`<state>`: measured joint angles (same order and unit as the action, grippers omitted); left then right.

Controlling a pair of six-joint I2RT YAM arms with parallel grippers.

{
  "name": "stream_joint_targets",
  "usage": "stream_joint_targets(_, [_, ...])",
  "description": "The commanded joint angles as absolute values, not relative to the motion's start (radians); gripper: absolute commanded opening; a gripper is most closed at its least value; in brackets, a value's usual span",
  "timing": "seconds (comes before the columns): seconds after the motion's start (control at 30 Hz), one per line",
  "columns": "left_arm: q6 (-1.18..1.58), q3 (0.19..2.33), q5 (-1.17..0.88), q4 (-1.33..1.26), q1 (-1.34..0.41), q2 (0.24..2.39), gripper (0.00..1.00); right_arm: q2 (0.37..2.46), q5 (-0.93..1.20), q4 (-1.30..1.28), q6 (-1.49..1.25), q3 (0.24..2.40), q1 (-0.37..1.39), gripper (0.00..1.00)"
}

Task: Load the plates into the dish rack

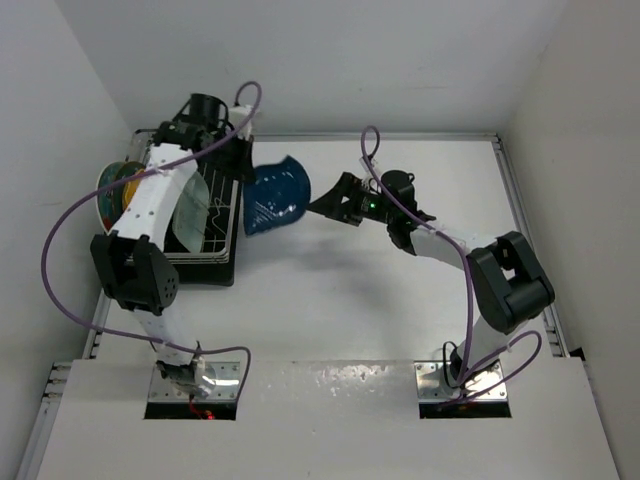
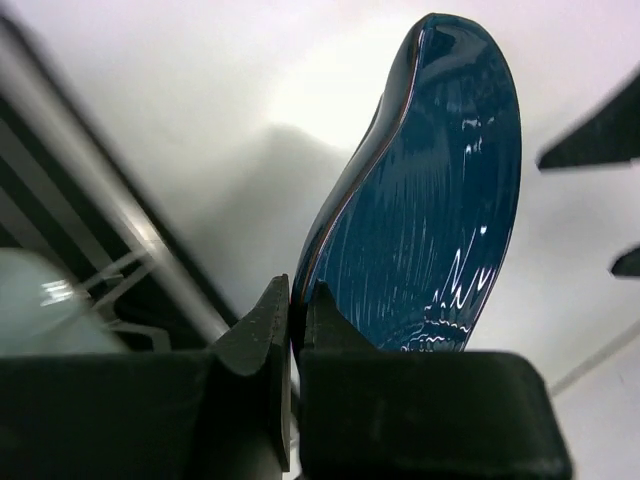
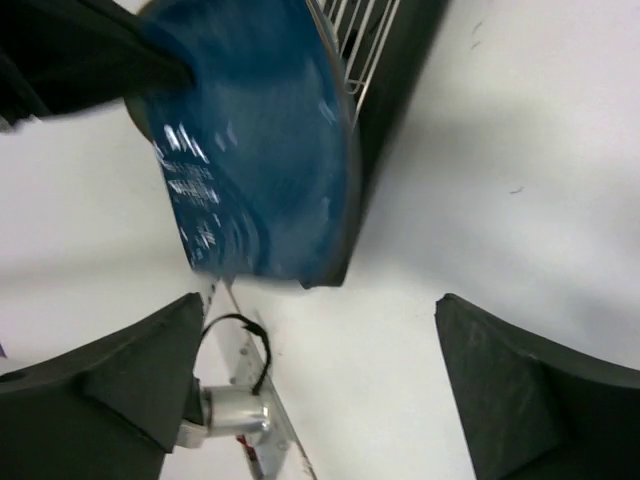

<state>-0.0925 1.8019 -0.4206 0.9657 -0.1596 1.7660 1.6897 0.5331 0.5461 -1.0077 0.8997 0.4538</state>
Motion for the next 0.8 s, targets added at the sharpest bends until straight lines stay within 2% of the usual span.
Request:
stream_joint_targets(0.0, [-0.031, 1.95, -0.37, 0.922, -0.089, 1.618, 0.0, 1.663, 0.538, 0.586, -1.015, 0.939, 0.466, 1.0])
stream_joint_targets(0.1, [-0.031, 2.008, -0.244, 0.922, -0.054, 1.576, 0.0, 1.655, 0.526, 0.565, -1.008, 0.934, 0.462, 1.0])
stream_joint_targets(0.2, [-0.018, 2.029, 0.053, 0.922, -0.054, 1.548, 0.0, 1.632, 0.497, 0.528, -0.993, 0.922, 0.466, 1.0])
stream_joint_targets(0.23, [-0.008, 2.02, 0.231, 0.922, -0.054, 1.531, 0.0, 1.628, 0.47, 0.488, -0.98, 0.919, 0.466, 1.0])
stream_joint_targets(0.33, [0.001, 1.939, 0.519, 0.896, -0.078, 1.487, 0.0, 1.605, 0.436, 0.453, -0.944, 0.907, 0.471, 1.0])
stream_joint_targets(0.57, [0.074, 1.737, 0.751, 0.824, -0.143, 1.419, 0.0, 1.583, 0.391, 0.362, -0.904, 0.904, 0.477, 1.0])
stream_joint_targets(0.77, [0.074, 1.597, 0.868, 0.743, -0.215, 1.391, 0.0, 1.563, 0.365, 0.347, -0.894, 0.881, 0.479, 1.0])
